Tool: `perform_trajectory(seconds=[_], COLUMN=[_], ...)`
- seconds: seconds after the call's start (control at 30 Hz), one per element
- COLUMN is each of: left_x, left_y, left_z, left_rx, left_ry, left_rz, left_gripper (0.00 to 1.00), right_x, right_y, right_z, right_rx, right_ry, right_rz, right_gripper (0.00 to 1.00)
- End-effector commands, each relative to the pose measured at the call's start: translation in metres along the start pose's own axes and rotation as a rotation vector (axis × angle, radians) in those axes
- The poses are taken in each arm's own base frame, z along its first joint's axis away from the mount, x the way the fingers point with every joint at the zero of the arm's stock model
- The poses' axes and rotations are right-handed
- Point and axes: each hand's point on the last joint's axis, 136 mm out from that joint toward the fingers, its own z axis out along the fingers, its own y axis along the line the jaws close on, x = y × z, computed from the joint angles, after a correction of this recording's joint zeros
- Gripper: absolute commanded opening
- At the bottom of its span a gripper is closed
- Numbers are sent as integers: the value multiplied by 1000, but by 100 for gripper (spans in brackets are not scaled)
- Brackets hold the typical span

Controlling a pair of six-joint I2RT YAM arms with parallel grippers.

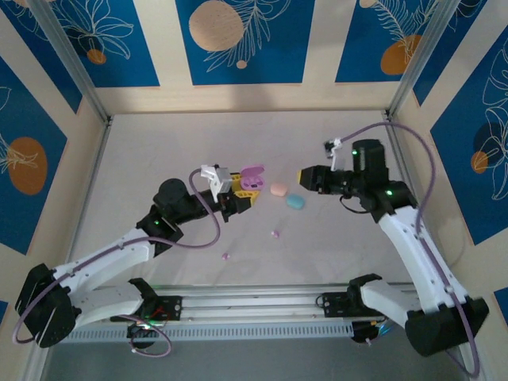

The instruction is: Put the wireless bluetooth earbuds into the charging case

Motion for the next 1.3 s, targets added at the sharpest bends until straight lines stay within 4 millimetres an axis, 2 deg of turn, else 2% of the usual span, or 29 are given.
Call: perform_trajectory(seconds=[0.0,0.07,0.17,0.27,0.37,0.53,0.73,1.0,1.27], left_x=[-12,-15,-17,-18,-20,-20,-20,-18,-15], left_y=[1,1,-1,-2,-4,-4,-3,-2,-1], left_z=[-9,-12,-14,-14,-15,-16,-16,-13,-11], left_rx=[-43,-50,-50,-44,-38,-41,-43,-45,-45], left_ry=[-36,-43,-48,-52,-55,-50,-45,-29,-16], left_rz=[45,49,50,47,44,44,42,42,37], left_gripper=[27,27,28,28,28,28,28,28,29], right_x=[68,94,124,146,157,173,181,173,165], right_y=[-38,-42,-38,-38,-49,-50,-62,-90,-100], right_z=[39,60,88,108,120,140,151,148,148], right_rx=[78,91,84,127,226,259,349,481,494], right_ry=[290,386,487,564,595,646,663,598,569], right_rz=[318,343,341,319,290,256,234,211,210], right_gripper=[36,34,34,34,34,35,37,37,37])
